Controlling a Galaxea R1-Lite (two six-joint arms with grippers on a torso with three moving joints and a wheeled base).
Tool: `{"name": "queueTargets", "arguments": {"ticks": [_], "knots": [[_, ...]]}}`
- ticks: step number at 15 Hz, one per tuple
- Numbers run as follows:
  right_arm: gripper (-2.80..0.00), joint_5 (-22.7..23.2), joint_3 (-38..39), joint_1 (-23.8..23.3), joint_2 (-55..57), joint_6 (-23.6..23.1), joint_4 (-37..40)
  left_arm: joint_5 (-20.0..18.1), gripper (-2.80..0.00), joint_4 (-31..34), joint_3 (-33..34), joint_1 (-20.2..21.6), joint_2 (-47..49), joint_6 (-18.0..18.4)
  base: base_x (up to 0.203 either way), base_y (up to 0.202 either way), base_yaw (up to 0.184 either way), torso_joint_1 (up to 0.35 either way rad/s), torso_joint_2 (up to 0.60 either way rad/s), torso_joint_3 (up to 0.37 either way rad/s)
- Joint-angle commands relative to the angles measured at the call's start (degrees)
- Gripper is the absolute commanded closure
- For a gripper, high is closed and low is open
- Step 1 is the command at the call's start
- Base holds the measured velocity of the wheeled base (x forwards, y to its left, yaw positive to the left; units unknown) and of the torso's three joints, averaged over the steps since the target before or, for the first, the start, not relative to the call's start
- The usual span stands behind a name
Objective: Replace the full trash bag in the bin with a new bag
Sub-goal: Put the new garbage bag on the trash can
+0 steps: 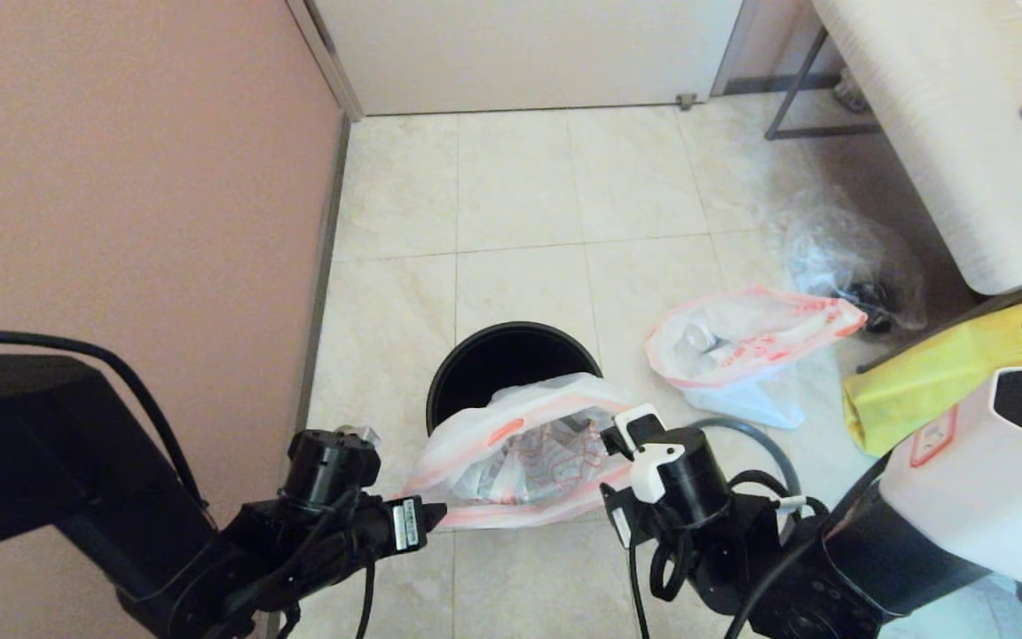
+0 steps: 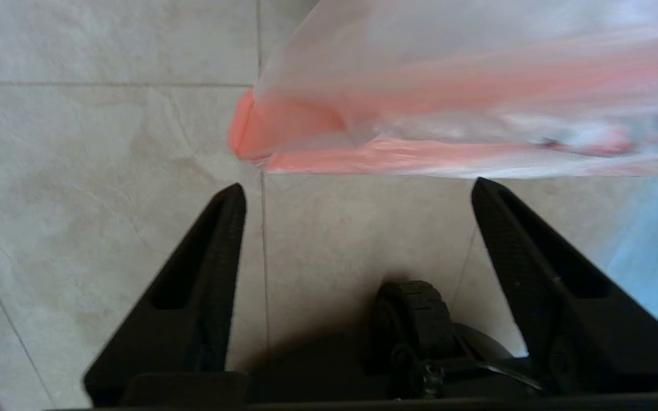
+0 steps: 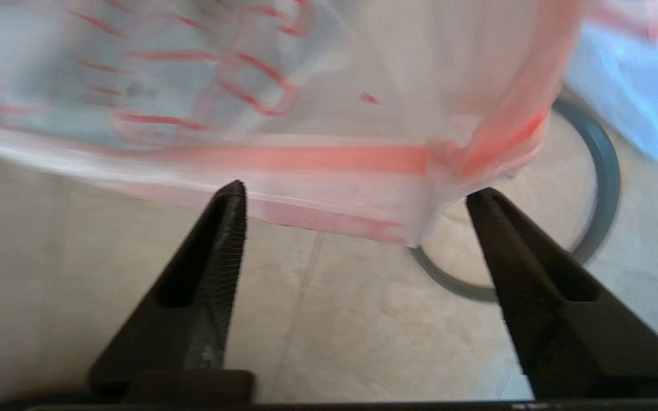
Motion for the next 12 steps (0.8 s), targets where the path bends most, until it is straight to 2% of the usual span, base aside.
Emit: {"name": "queueTargets", "arguments": {"ticks": [1,7,8,10,12], "knots": [[-2.80,0.0,1.1,1.2,-3.2,-0.3,-0.2,0.0,-2.80,0.0,1.2,-0.7,-3.2,0.1,0.000,0.000,0.000,0.000,0.00,0.000],[-2.80,-0.1,11.7,4.6,-5.6,0.1,-0.8,0.0,-2.80,12.5,1.8,-5.3,-9.6,0.2,0.000,0.000,0.000,0.000,0.00,0.000],[0.00,-0.1,12.8,4.9,-5.6,0.2,-3.0,0.0,0.00,13.4,1.9,-6.4,-9.7,0.0,0.000,0.000,0.000,0.000,0.00,0.000],[0.00,-0.1,13.8,4.9,-5.9,0.5,-6.2,0.0,0.00,13.7,1.8,-8.0,-9.4,-0.7,0.000,0.000,0.000,0.000,0.00,0.000],[0.00,-0.2,13.9,4.2,-6.0,1.3,-6.6,0.1,0.00,13.7,0.3,-9.8,-7.6,-3.5,0.000,0.000,0.000,0.000,0.00,0.000]]}}
